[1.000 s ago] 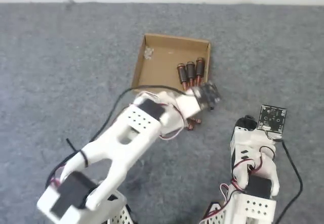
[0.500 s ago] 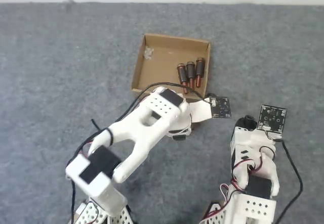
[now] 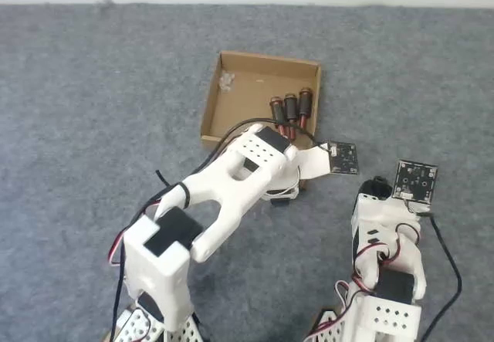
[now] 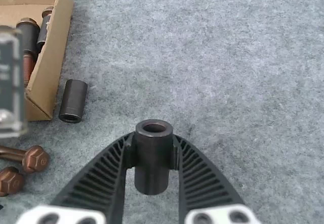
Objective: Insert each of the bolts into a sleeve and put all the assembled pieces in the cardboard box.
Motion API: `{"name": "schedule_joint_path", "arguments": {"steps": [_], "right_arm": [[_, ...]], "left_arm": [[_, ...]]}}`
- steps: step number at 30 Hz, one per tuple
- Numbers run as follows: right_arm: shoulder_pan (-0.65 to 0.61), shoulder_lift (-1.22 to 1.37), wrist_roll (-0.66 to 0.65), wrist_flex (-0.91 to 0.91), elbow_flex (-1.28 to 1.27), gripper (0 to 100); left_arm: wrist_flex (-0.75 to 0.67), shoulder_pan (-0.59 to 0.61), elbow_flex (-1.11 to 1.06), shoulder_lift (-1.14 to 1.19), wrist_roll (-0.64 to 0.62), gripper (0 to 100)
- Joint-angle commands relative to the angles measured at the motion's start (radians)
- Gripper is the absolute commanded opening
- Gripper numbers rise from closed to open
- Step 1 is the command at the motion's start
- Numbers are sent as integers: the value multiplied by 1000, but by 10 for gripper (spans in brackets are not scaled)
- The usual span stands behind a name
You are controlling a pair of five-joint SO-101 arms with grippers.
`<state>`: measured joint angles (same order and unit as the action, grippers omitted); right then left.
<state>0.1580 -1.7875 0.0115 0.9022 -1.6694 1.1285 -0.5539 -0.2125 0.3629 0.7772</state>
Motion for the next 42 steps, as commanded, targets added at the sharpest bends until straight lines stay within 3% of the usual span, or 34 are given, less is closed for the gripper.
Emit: {"name": "schedule_joint_path", "arguments": {"steps": [1,9,14,23,31,42], "right_arm": [[8,-8,3,-1,-14,6],[10,-8,3,1,-14,6],[12,-8,3,1,-14,6],[10,-8,3,5,-14,6],[8,-10,8,5,-14,6],[5,-10,9,7,-14,6]], "left_arm": [[91,-8,102,38,2,179],[359,-23,418,282,3,108],[431,-28,510,344,-14,71],[413,-3,506,344,-285,13],[404,28,469,290,-367,12],[69,97,-42,-176,-439,13]]}}
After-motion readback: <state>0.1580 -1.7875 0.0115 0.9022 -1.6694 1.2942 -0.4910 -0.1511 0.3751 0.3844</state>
